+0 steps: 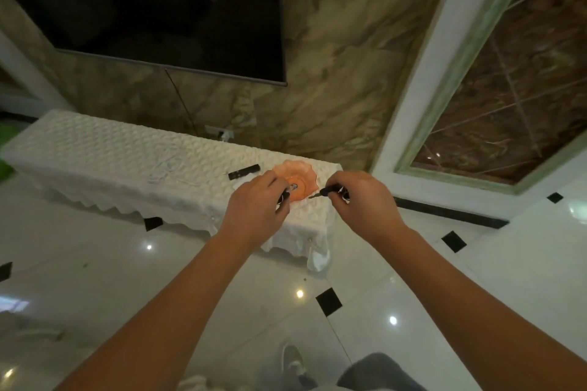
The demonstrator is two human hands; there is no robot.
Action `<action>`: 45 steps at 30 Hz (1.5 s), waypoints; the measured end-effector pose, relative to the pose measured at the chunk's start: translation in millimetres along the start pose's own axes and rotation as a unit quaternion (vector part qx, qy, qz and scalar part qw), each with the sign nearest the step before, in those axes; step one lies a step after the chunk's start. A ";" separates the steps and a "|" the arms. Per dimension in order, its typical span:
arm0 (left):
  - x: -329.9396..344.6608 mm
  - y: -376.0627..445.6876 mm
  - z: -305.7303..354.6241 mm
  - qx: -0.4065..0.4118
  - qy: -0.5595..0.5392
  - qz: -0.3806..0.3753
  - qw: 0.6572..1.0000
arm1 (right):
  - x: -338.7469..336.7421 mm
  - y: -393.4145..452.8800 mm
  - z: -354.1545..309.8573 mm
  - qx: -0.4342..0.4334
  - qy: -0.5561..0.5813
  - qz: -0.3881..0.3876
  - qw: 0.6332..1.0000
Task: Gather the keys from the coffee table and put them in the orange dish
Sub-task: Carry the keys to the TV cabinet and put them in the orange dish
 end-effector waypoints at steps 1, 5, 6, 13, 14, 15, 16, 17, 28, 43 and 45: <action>0.5 9.6 -6.6 0.006 -0.002 0.002 1.000 | 2.1 10.9 0.4 0.000 -0.004 -0.001 1.000; 11.0 45.7 -33.2 0.014 -0.004 0.004 1.000 | 18.4 56.3 7.4 -0.003 -0.022 -0.013 1.000; 15.3 54.3 -39.3 0.011 -0.004 -0.001 1.000 | 23.8 67.5 10.5 -0.005 -0.022 -0.017 1.000; 49.4 121.2 -82.5 -0.015 0.023 -0.049 0.998 | 65.1 157.8 42.2 -0.012 0.016 -0.035 0.999; 53.5 131.5 -89.4 -0.019 0.025 -0.055 0.998 | 71.2 172.0 46.0 -0.012 0.026 -0.041 0.999; 57.1 141.7 -95.7 -0.024 0.029 -0.063 0.997 | 77.2 185.4 49.6 -0.012 0.030 -0.048 0.998; 61.1 152.1 -101.6 -0.028 0.034 -0.070 0.997 | 83.6 199.1 53.3 -0.012 0.030 -0.055 0.998; 65.9 162.3 -107.5 -0.029 0.038 -0.079 0.996 | 89.9 212.7 56.9 -0.013 0.028 -0.060 0.998; 120.6 224.2 -163.1 -0.047 0.018 -0.149 0.988 | 154.1 304.5 82.0 0.011 0.061 -0.144 0.988; 275.1 239.5 -237.1 -0.033 -0.084 -0.258 0.962 | 270.6 304.1 149.9 0.227 0.078 -0.159 0.958; 301.4 237.4 -245.3 -0.043 -0.084 -0.260 0.961 | 296.4 301.4 164.1 0.252 0.092 -0.143 0.953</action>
Point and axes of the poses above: each hand's wrist, its own y-axis towards the middle knuckle, its own x-axis out of the palm, z = x × y, the point moved 1 cm from there along y, towards the middle knuckle, and after that the axes turned 1 degree about -y, right-handed, at the moved point
